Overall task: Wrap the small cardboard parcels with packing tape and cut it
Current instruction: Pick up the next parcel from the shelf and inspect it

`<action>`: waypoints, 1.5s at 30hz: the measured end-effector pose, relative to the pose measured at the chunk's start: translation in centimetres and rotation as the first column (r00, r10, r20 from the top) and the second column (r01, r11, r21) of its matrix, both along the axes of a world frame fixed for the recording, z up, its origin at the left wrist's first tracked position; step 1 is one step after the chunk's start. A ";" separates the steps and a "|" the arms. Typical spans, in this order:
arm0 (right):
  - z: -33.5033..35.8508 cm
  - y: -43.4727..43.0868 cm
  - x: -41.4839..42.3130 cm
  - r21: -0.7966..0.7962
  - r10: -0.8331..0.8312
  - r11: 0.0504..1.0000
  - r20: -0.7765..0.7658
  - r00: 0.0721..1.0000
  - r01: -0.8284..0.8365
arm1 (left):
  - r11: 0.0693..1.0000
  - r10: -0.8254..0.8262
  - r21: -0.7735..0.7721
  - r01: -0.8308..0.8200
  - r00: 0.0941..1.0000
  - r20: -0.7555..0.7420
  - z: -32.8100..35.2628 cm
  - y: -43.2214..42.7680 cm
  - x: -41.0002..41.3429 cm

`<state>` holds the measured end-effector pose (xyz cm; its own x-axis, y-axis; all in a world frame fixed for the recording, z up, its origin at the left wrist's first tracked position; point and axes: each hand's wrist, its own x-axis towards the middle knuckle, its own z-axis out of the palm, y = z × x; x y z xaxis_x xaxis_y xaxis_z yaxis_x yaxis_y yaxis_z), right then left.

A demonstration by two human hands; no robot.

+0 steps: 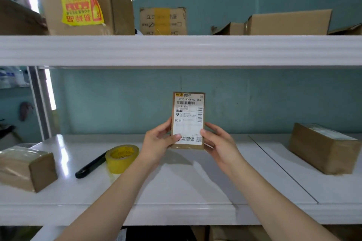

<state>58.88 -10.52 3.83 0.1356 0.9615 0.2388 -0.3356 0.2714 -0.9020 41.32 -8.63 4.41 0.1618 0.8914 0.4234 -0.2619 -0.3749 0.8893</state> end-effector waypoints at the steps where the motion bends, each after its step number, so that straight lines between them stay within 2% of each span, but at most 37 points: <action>1: 0.1 -0.2 -0.2 0.011 -0.013 1.000 0.016 1.000 0.013 | 0.999 0.037 0.006 -0.037 0.999 0.004 -0.1 0.0 0.0; 5: 0.4 -1.2 -1.1 0.105 -0.084 0.992 0.105 0.991 0.073 | 0.994 0.101 0.038 -0.102 0.995 0.029 -0.5 -0.2 0.5; 7: 0.5 -1.7 -1.6 0.156 -0.145 0.978 0.049 0.988 0.136 | 0.999 -0.021 0.045 0.020 1.000 0.016 -0.5 -0.4 0.7; 9: 0.6 -2.1 -1.9 0.174 -0.139 0.975 -0.014 0.990 0.139 | 0.977 -0.212 -0.019 0.212 0.974 -0.073 -0.2 -0.7 0.7; 12: 0.4 -2.5 -2.1 0.178 -0.100 0.980 0.027 0.995 0.093 | 0.939 -0.340 -0.094 0.332 0.935 -0.097 -0.4 -1.1 0.6; 14: 0.1 -2.6 -1.8 0.136 -0.050 0.990 0.031 0.998 0.045 | 0.951 -0.302 -0.093 0.294 0.948 -0.100 -0.2 -1.4 0.7; 17: -0.3 -2.6 -1.3 0.059 0.064 0.996 -0.042 0.997 -0.062 | 0.978 -0.208 -0.068 0.199 0.963 -0.170 0.3 -1.5 0.8; 19: -0.5 -2.5 -0.9 0.044 0.097 0.995 -0.060 0.993 -0.095 | 0.978 -0.205 -0.065 0.196 0.964 -0.172 0.4 -1.5 0.8; 25: 0.0 -3.4 -0.2 0.098 0.096 0.990 0.033 0.995 -0.099 | 0.976 -0.202 -0.080 0.201 0.979 -0.007 0.1 -1.7 1.0; 29: -0.1 -3.4 0.9 0.041 0.068 0.997 -0.103 0.992 -0.064 | 0.988 -0.104 -0.103 0.116 0.988 0.116 -0.1 -1.5 1.0; 33: -0.2 -3.8 1.2 0.041 0.088 0.996 -0.124 0.988 -0.084 | 0.994 0.001 -0.112 0.009 0.996 0.088 -0.1 -1.7 1.1; 37: 0.2 -4.0 0.9 0.083 0.025 0.996 -0.124 0.992 -0.015 | 0.992 -0.054 -0.117 0.056 0.998 0.018 0.2 -2.4 1.2; 41: 0.1 -3.8 1.1 0.117 -0.030 0.993 -0.053 0.998 0.036 | 0.982 -0.065 -0.172 0.080 0.994 0.092 0.2 -2.8 1.5; 45: -1.0 -3.6 0.8 0.055 0.056 0.997 -0.027 0.998 -0.055 | 0.964 -0.143 -0.200 0.174 0.977 0.160 -0.1 -3.2 2.0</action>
